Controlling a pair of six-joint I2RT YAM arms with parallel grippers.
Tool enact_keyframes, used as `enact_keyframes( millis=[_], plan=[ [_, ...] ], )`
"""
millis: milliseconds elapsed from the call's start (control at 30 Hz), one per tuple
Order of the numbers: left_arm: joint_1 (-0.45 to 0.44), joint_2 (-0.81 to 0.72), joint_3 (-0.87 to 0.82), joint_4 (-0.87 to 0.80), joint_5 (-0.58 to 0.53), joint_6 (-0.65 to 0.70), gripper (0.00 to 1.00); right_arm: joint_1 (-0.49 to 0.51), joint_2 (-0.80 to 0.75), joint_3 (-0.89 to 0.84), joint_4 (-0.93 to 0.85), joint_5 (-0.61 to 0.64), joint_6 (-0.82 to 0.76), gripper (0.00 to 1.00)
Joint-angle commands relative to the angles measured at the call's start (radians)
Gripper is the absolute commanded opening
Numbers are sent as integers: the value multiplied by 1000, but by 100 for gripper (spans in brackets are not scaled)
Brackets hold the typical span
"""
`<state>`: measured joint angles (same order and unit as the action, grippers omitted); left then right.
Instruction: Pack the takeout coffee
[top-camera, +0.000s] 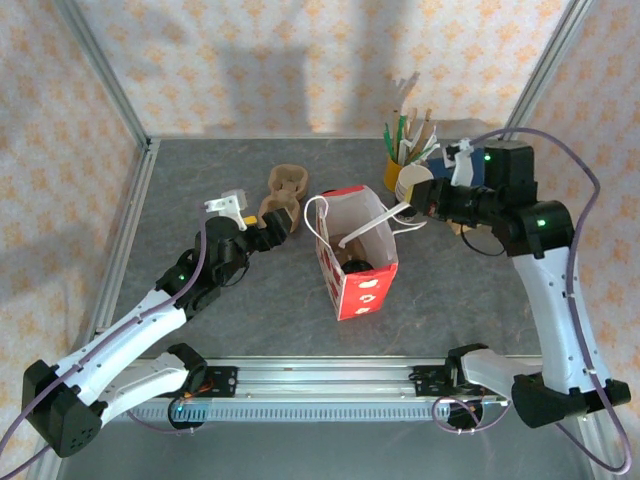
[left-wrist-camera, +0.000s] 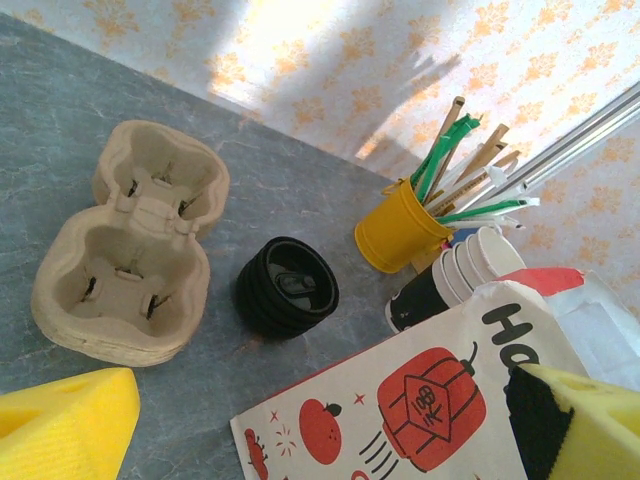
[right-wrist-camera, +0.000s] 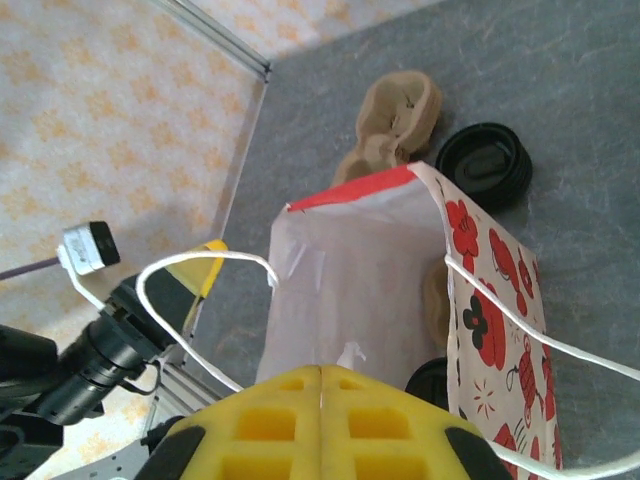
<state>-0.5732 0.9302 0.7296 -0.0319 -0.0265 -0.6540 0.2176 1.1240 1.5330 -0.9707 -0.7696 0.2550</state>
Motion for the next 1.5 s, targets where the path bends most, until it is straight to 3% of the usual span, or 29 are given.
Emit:
enact_keyframes(
  millis=[0,267,800,933,1067,1200,1467],
  plan=[
    [14,-18,1,11,1,11,96,44,0,-27,104,34,26,0],
    [15,-30,-1,1,-12,7,96,245,53,-59,257,212,7,0],
    [15,-4,8,6,-12,7,96,381,133,-86,289,381,-64,4],
    [15,0,6,6,-10,3,96,414,170,-51,261,388,-81,23],
    [15,-2,5,5,-10,1,96,419,184,-14,257,399,-95,31],
    [16,-11,5,-4,-16,1,96,419,186,42,262,517,-97,46],
    [16,-26,4,-16,-22,1,96,382,268,209,210,813,-94,59]
  ],
)
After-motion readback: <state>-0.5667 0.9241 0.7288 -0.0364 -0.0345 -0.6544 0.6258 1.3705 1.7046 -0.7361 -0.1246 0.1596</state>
